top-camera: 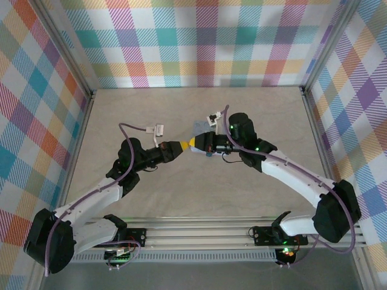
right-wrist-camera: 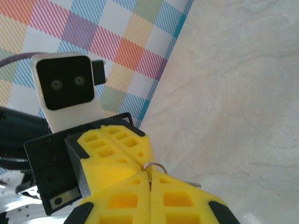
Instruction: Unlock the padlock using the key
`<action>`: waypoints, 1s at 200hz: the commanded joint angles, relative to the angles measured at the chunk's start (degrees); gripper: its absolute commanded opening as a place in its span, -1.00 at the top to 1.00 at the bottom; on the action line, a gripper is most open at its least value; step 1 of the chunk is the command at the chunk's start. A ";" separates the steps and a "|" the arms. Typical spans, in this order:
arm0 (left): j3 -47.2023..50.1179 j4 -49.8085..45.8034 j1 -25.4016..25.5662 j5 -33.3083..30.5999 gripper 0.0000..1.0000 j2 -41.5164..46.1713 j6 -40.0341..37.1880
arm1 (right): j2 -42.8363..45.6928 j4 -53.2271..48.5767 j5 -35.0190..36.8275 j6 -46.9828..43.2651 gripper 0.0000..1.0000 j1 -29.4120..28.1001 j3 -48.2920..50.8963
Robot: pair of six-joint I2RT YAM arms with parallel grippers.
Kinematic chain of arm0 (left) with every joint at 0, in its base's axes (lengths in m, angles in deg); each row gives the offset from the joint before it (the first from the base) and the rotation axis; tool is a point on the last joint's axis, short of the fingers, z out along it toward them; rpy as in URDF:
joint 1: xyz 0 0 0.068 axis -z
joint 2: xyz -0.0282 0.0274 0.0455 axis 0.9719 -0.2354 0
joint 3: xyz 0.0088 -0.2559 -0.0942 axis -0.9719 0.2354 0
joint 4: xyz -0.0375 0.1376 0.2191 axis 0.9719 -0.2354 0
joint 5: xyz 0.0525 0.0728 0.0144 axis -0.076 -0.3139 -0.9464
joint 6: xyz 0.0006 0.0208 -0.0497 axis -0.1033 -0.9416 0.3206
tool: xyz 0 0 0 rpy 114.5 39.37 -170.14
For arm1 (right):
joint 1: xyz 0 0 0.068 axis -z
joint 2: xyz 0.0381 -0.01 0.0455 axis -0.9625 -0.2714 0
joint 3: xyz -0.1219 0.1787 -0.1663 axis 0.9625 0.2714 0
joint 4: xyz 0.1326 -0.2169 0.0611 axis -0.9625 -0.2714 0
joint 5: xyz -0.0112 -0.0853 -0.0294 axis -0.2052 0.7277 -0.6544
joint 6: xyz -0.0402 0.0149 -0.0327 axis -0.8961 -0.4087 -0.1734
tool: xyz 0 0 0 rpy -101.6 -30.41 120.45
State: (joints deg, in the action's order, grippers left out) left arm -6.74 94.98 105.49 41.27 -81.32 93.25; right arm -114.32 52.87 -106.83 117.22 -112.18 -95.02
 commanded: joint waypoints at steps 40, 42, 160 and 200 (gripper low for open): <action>1.14 -3.51 -0.45 0.82 1.00 4.46 -5.17 | 1.73 1.85 1.64 -2.01 0.89 1.63 -0.36; 1.17 -3.44 -0.45 0.84 1.00 4.47 -5.18 | 1.66 2.09 1.51 -1.86 0.88 1.63 -0.29; -8.56 -33.53 -0.63 -2.31 0.15 4.30 -23.57 | 0.30 -18.11 -4.42 -24.55 1.00 1.64 -8.79; -2.86 -9.71 -0.81 4.34 0.22 3.93 -11.62 | 0.77 -17.10 -6.51 -26.00 1.00 1.68 -7.16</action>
State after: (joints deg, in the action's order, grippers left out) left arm -11.83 73.41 105.05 41.73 -77.21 76.49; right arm -113.93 37.20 -110.35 95.36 -110.63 -102.61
